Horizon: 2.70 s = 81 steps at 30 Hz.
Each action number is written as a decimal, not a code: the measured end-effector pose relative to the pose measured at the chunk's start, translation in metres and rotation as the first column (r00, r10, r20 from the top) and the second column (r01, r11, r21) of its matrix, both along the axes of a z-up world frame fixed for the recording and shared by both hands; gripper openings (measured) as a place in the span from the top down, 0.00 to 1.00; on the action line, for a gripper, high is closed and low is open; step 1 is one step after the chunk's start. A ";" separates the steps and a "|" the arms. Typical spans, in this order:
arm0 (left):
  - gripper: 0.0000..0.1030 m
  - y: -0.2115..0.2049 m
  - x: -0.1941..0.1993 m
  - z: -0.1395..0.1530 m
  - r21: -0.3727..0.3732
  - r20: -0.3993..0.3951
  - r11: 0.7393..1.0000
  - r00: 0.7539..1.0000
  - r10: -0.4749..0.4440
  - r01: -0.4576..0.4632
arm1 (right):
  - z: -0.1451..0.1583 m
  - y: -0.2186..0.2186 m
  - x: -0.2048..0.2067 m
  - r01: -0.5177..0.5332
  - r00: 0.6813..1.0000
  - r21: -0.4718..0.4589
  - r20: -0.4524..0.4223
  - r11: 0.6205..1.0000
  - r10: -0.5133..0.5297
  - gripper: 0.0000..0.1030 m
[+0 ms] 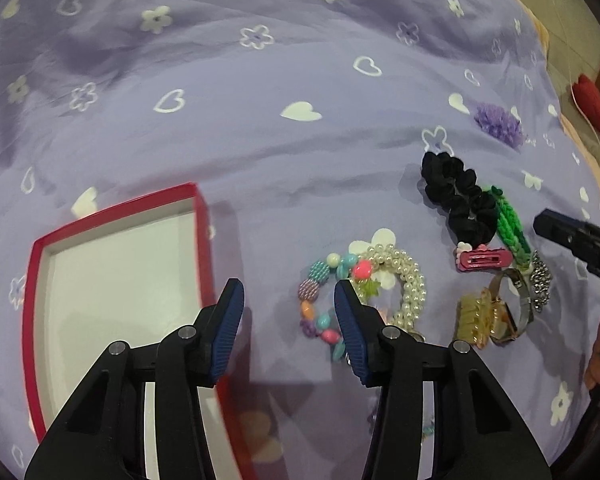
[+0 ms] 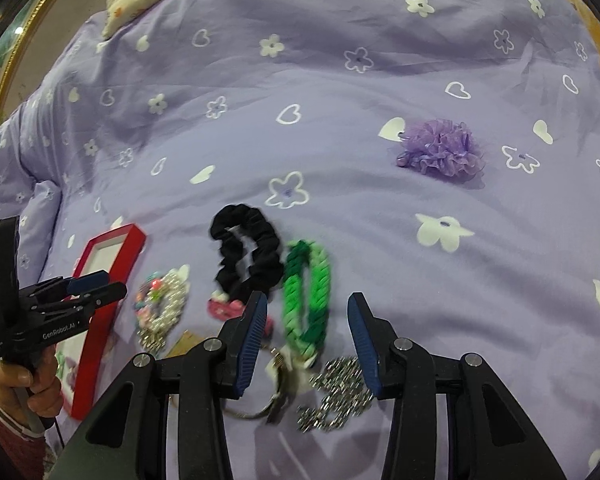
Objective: Organize jewelry
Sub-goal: 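Move both open tools back over the jewelry pile, then grasp the colorful beaded bracelet with the left tool while the right tool grasps the green braided bracelet, then carry both bracelets over the red tray and lower them inside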
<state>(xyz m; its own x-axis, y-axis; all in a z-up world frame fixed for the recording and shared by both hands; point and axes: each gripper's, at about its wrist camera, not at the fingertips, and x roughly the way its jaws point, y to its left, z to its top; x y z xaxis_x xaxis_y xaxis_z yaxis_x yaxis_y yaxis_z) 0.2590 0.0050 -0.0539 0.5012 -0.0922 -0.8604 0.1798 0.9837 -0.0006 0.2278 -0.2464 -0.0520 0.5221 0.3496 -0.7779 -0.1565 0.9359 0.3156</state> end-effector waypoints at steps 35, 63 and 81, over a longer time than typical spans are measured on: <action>0.89 0.014 -0.054 0.048 -0.149 0.102 0.989 0.995 -0.007 0.023 | 0.020 0.020 -0.020 -0.055 0.996 0.044 0.070 0.998 0.051 0.90; 0.89 0.111 -0.122 0.080 -0.219 0.166 0.963 0.966 0.196 -0.158 | 0.044 0.144 -0.074 -0.301 0.952 0.137 0.093 0.944 0.291 0.90; 0.89 0.177 -0.085 0.041 -0.219 0.102 0.932 0.943 0.317 -0.290 | 0.026 0.248 -0.042 -0.431 0.902 0.134 0.056 0.892 0.427 0.90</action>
